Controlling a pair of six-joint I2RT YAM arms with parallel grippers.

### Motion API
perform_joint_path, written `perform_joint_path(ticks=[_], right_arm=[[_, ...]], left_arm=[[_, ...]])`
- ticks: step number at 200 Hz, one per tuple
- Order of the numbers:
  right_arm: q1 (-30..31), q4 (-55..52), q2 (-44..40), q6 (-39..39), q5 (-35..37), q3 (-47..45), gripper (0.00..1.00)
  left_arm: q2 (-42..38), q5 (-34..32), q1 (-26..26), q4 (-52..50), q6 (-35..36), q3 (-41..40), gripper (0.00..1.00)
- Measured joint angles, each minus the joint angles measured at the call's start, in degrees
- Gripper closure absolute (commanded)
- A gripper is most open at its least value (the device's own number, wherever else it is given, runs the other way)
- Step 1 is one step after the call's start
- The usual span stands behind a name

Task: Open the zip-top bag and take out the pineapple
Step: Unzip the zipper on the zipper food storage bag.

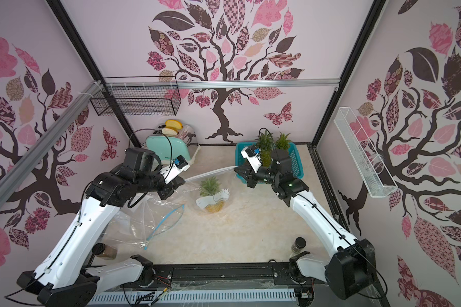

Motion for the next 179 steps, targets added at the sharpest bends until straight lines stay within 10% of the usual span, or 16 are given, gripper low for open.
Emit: perform_joint_path(ticks=[65,83,104,141,161,179], right_arm=[[-1.14,2.86,3.76,0.96,-1.77,0.04,1.00],[-1.14,3.37,4.59,1.73,-2.49,0.04,1.00],[-1.60,3.43,4.74,3.10,-1.86,0.48,0.72],[-2.99,3.13,3.48,5.49,-0.17,1.20,0.50],[-2.69,-0.26,0.39,6.64,0.92,1.92,0.45],[-1.60,-3.69,-4.11,7.26,2.80,2.21,0.51]], left_arm=[[-6.78,-1.60,0.20,-2.60,-4.35,-2.36,0.99],[-7.78,-0.81,0.20,-2.49,-5.25,-2.95,0.83],[-8.87,-0.39,0.46,-2.67,-6.08,-3.21,0.51],[-12.28,1.27,0.96,2.84,-9.57,-3.21,0.42],[-12.57,1.05,0.96,9.03,-11.21,-3.21,0.51],[-10.78,0.31,1.18,14.58,-12.46,-3.21,0.88]])
